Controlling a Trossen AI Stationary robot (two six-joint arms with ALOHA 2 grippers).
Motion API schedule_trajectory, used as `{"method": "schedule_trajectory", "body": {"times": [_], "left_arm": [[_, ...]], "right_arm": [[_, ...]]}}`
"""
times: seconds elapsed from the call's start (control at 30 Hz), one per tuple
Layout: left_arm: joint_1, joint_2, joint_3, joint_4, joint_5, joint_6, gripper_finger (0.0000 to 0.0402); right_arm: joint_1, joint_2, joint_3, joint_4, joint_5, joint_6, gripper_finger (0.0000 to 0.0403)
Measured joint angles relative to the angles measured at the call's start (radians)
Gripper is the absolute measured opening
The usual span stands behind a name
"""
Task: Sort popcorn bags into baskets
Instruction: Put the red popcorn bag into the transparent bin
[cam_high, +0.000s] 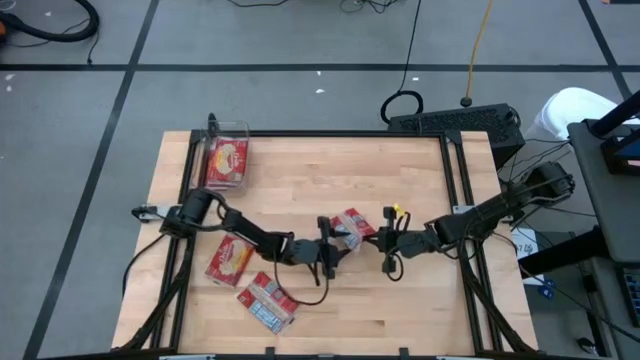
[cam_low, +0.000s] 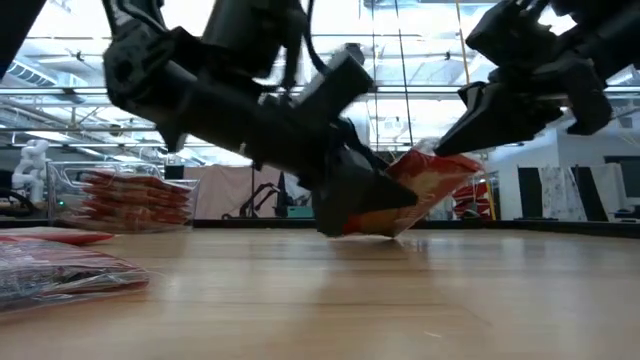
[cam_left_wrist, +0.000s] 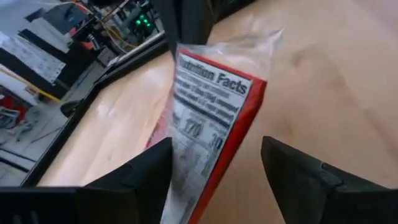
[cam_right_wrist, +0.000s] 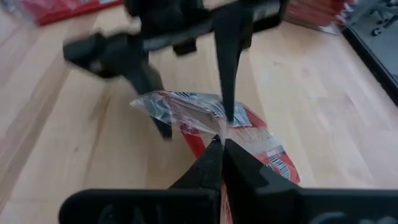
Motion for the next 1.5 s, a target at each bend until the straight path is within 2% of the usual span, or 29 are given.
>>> {"method": "schedule_trajectory", "body": {"times": [0.13, 0.23, 0.4, 0.5, 0.67, 0.87, 0.93, 1.07, 1.23, 1.43, 1.5], "left_arm": [[0.025, 0.011, 0.034, 0.004, -0.022, -0.009, 0.02], [0.038, 0.009, 0.051, 0.005, -0.07, -0.029, 0.0132], [0.061, -0.014, 0.055, 0.004, -0.075, -0.047, 0.0026], [0.073, -0.043, 0.054, -0.005, -0.074, -0.08, 0.0025], [0.099, -0.136, 0.052, -0.101, -0.052, -0.218, 0.0054], [0.143, -0.286, 0.052, -0.337, 0.001, -0.351, 0.0023], [0.155, -0.329, 0.051, -0.371, 0.031, -0.384, 0.0023], [0.174, -0.407, 0.052, -0.459, 0.045, -0.437, 0.0026], [0.199, -0.488, 0.051, -0.532, 0.066, -0.483, 0.0043], [0.25, -0.523, 0.052, -0.498, 0.262, -0.527, 0.0023], [0.269, -0.522, 0.052, -0.481, 0.317, -0.553, 0.0023]], "right_arm": [[-0.028, -0.002, 0.0, 0.031, 0.0, -0.006, 0.0], [-0.046, -0.019, 0.0, 0.039, 0.0, -0.03, 0.0], [-0.084, -0.083, 0.001, 0.03, 0.006, -0.084, 0.0001], [-0.104, -0.137, 0.001, 0.025, 0.005, -0.13, 0.001], [-0.143, -0.245, 0.001, -0.004, 0.008, -0.175, 0.004], [-0.186, -0.34, -0.023, -0.023, 0.009, -0.148, 0.0075], [-0.199, -0.352, -0.046, -0.003, 0.008, -0.12, 0.0084], [-0.215, -0.353, -0.124, 0.092, 0.008, -0.067, 0.0103], [-0.217, -0.327, -0.238, 0.33, 0.006, -0.008, 0.0124], [-0.261, -0.247, -0.259, 0.43, 0.0, 0.027, 0.0147], [-0.281, -0.214, -0.258, 0.507, -0.049, 0.026, 0.0157]]}}
